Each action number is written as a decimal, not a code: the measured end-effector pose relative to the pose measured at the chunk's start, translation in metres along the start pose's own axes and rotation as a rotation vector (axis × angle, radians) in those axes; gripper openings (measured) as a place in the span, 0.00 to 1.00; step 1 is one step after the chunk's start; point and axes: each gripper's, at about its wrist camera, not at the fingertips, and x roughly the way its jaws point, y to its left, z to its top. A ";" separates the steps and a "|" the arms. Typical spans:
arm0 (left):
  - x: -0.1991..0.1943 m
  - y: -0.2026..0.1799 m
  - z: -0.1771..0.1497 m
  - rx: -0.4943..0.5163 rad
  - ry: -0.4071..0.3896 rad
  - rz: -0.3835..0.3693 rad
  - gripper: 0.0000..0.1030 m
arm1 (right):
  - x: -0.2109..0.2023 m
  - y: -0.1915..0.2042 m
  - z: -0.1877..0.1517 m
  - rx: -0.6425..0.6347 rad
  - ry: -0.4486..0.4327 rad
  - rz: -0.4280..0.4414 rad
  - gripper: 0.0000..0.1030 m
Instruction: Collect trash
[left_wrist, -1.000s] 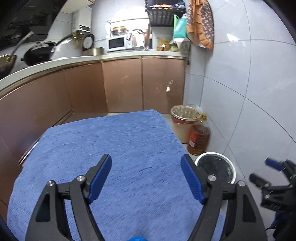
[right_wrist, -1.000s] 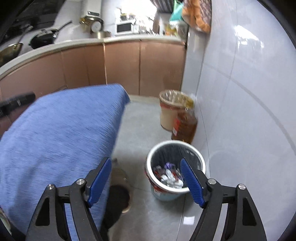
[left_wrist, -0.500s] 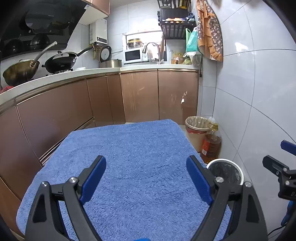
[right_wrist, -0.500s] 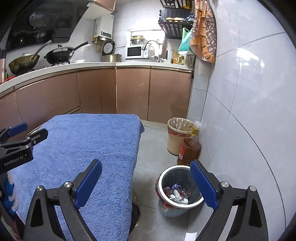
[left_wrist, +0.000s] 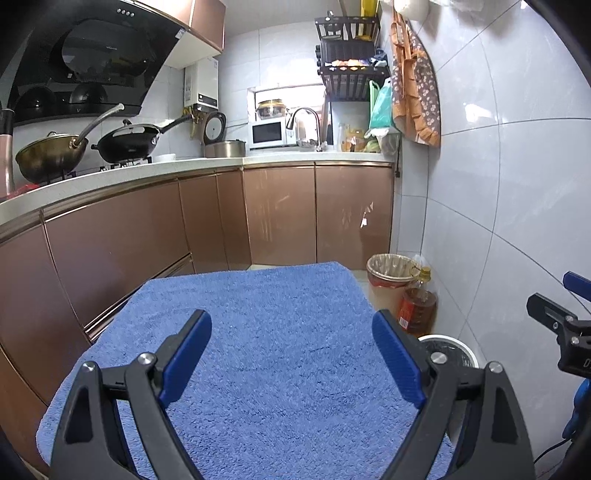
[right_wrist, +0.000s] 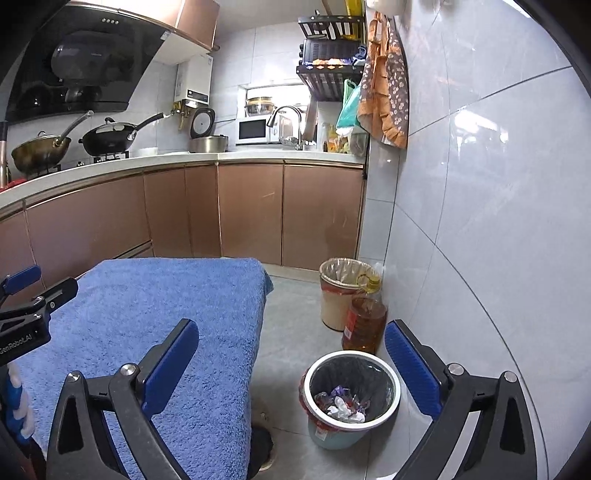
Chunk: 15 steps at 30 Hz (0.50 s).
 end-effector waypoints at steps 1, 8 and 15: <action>-0.003 0.000 0.000 -0.003 -0.005 0.004 0.86 | 0.000 -0.002 0.001 -0.001 -0.003 0.003 0.99; -0.014 0.005 0.004 -0.019 -0.019 0.022 0.86 | -0.011 -0.002 0.002 -0.008 -0.031 0.003 0.99; -0.024 0.007 0.006 -0.018 -0.029 0.034 0.86 | -0.022 -0.001 0.005 -0.019 -0.062 0.003 1.00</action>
